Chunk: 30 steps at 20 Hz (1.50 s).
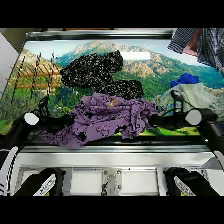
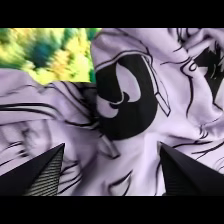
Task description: Fold the clothes and pants, and hang the long-sleeved shirts on hangers.
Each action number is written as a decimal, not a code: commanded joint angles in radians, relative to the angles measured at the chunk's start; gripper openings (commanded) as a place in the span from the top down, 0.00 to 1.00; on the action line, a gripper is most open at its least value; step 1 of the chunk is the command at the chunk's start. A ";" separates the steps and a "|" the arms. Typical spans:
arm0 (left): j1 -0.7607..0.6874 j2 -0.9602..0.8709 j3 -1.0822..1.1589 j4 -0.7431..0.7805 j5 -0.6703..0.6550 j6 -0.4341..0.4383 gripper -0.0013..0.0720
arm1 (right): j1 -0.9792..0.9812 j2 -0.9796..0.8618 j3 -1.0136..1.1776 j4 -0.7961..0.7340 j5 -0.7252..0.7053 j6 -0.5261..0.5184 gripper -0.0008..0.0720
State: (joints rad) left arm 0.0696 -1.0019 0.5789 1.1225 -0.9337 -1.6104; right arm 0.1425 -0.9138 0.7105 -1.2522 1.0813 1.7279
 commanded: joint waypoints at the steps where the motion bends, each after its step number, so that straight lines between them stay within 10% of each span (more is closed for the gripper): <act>1: -0.030 -0.097 -0.022 -0.124 0.098 0.051 0.14 | 0.070 -0.134 -0.072 0.218 -0.164 -0.087 0.03; 4: -0.079 -0.219 0.055 -0.121 0.099 0.051 0.14 | 0.132 -0.233 -0.071 0.229 -0.260 -0.087 0.03; 5: -0.081 -0.253 0.082 -0.121 0.097 0.050 0.29 | 0.139 -0.254 -0.071 0.232 -0.275 -0.087 0.04; 6: -0.077 -0.278 0.106 -0.121 0.094 0.050 0.71 | 0.139 -0.263 -0.069 0.232 -0.284 -0.087 0.19; 7: -0.066 -0.293 0.131 -0.122 0.089 0.051 0.96 | 0.134 -0.259 -0.065 0.216 -0.291 -0.087 0.57; 8: -0.047 -0.298 0.167 -0.122 0.069 0.051 0.96 | 0.122 -0.250 -0.048 0.188 -0.281 -0.087 0.88; 9: -0.024 -0.289 0.217 -0.121 0.042 0.051 0.96 | 0.098 -0.226 -0.013 0.145 -0.246 -0.087 0.96; 15: 0.077 0.014 0.631 -0.122 -0.093 0.095 0.96 | -0.069 0.080 0.460 -0.210 -0.009 -0.087 0.96; 24: -0.067 0.419 0.779 -0.121 -0.096 0.051 0.96 | -0.187 0.365 0.702 -0.238 -0.011 -0.077 0.96; 30: -0.151 0.340 0.777 0.034 -0.256 -0.051 0.96 | -0.214 0.272 0.710 -0.226 0.002 -0.007 0.96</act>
State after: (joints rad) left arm -0.0448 -0.6128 1.3544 1.0504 -1.0840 -1.6081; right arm -0.0620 -0.5972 1.4139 -1.4822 1.0714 1.6821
